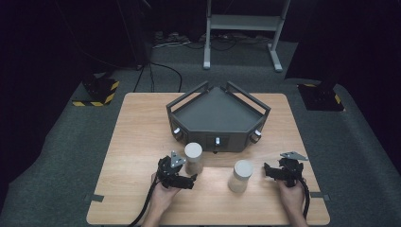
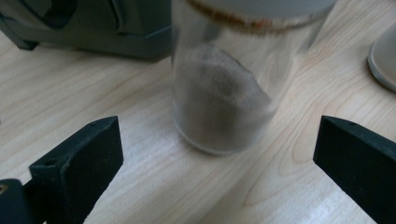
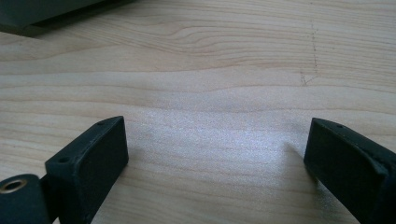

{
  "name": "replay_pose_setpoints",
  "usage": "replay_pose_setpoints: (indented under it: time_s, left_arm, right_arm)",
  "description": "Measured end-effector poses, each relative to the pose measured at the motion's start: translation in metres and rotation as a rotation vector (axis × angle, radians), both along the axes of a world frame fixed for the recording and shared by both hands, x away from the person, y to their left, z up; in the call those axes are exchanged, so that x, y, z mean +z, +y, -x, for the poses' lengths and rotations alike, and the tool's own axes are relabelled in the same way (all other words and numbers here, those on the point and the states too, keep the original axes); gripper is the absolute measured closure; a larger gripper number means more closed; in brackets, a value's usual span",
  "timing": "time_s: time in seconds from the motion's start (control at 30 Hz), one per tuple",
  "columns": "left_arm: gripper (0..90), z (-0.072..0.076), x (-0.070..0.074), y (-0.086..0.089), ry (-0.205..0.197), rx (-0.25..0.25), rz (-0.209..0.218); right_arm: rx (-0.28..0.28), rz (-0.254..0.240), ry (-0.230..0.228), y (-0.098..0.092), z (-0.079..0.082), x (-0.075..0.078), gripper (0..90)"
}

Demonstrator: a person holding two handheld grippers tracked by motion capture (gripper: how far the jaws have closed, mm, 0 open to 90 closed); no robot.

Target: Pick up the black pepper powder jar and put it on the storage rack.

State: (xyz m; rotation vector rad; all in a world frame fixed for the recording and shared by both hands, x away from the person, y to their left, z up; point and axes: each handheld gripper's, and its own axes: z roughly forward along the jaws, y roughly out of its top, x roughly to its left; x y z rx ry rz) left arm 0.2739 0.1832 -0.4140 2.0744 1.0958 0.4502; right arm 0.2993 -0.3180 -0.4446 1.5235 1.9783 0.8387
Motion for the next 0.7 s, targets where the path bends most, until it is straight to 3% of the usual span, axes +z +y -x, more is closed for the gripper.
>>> replay_pose_setpoints:
  time_s: [0.27, 0.7]
  left_arm:
    - [2.9, -0.007, 0.006, -0.009, -0.038, 0.005, 0.003]
    - [8.4, -0.02, 0.011, -0.014, -0.04, -0.008, 0.027]
  right_arm:
    - [0.0, 0.0, 0.0, 0.0, 0.0, 0.0, 5.9]
    - [-0.001, 0.0, 0.0, 0.0, 0.0, 0.0, 5.9]
